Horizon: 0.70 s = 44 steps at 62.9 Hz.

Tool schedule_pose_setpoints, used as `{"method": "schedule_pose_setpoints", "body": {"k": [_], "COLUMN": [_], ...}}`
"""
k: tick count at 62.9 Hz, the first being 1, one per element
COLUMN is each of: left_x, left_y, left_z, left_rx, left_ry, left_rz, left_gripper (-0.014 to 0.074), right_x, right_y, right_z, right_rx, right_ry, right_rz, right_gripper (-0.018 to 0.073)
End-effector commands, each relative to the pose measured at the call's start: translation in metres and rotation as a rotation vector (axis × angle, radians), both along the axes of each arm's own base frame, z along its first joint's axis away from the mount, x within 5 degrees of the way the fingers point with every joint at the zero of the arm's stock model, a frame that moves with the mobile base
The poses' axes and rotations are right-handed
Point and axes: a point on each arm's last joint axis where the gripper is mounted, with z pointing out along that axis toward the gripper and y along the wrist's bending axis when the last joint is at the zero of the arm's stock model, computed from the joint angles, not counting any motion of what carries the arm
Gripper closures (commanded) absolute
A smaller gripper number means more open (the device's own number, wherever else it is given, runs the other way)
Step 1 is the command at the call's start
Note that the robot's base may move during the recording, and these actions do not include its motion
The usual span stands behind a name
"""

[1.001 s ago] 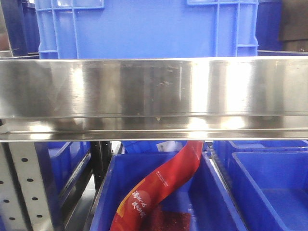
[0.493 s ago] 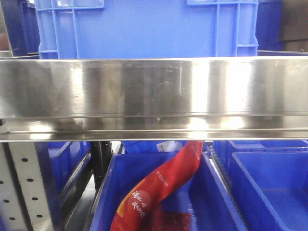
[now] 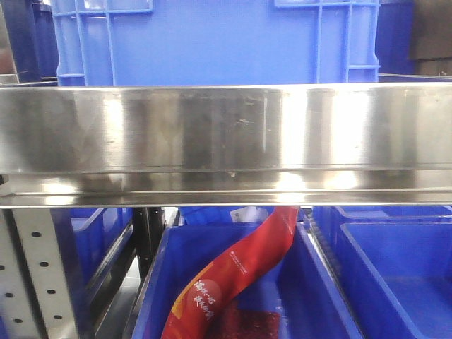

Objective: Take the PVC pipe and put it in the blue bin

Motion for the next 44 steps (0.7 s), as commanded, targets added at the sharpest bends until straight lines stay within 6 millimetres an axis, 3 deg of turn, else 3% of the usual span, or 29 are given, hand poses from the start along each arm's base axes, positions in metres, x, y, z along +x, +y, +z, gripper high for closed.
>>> {"method": "schedule_pose_setpoints", "body": {"k": [1, 15, 29, 44], "left_x": [-0.002, -0.003, -0.007, 0.011], "left_y": [0.000, 0.000, -0.001, -0.011], "left_z": [0.005, 0.010, 0.033, 0.046], "left_rx": [-0.013, -0.048, -0.063, -0.062], "left_ry": [-0.052, -0.087, -0.131, -0.052], "left_rz": [0.005, -0.003, -0.017, -0.138], "left_gripper": [0.0707, 0.0707, 0.0707, 0.0707], "right_x": [-0.001, -0.002, 0.008, 0.025], "right_y": [-0.001, -0.001, 0.004, 0.007], "right_z": [0.004, 0.013, 0.016, 0.033], "right_rx": [0.008, 0.050, 0.144, 0.132], "right_ry": [-0.051, -0.149, -0.111, -0.074], "right_rz": [-0.008, -0.005, 0.049, 0.067], "right_gripper": [0.0728, 0.0728, 0.0728, 0.0728]}}
